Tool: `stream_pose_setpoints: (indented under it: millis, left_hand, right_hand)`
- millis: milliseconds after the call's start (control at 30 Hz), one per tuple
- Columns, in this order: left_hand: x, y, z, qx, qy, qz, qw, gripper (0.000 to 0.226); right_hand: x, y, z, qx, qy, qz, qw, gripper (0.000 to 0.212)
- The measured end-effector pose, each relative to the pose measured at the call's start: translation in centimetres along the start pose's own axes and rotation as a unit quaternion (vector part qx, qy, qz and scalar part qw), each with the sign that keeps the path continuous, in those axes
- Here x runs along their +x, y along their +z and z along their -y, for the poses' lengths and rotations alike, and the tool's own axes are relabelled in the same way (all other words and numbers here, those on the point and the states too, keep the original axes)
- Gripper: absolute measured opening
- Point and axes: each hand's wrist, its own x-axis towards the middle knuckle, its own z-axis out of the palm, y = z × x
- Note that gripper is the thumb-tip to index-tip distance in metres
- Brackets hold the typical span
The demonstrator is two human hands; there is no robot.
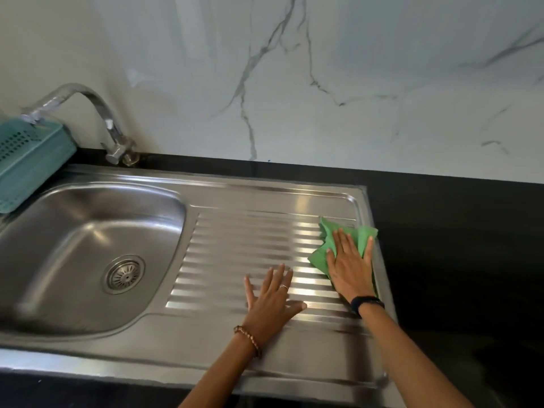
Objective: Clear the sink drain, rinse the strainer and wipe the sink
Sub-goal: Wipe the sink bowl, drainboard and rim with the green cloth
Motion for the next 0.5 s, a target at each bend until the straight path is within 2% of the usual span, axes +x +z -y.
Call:
stream_pose_setpoints:
  millis: [100, 233, 400, 500]
  left_hand:
    - [-0.1, 0.9, -0.3, 0.024, 0.003, 0.008, 1.0, 0.074]
    - [-0.7, 0.8, 2.2, 0.033, -0.015, -0.042, 0.998, 0.073]
    - [-1.9, -0.6, 7.1, 0.01, -0.085, -0.087, 0.993, 0.074]
    - [-2.5, -1.8, 9.9, 0.0, -0.11, -0.095, 0.989, 0.077]
  right_hand:
    - [-1.0, -0.4, -0.4, -0.008, 0.031, -0.001, 0.999, 0.058]
    - [-4.4, 0.1, -0.4, -0.026, 0.028, -0.023, 0.999, 0.076]
    - [-2.4, 0.2, 0.1, -0.009, 0.038, 0.0, 0.999, 0.06]
    - [-1.2, 0.4, 1.4, -0.01, 0.035, 0.007, 0.999, 0.058]
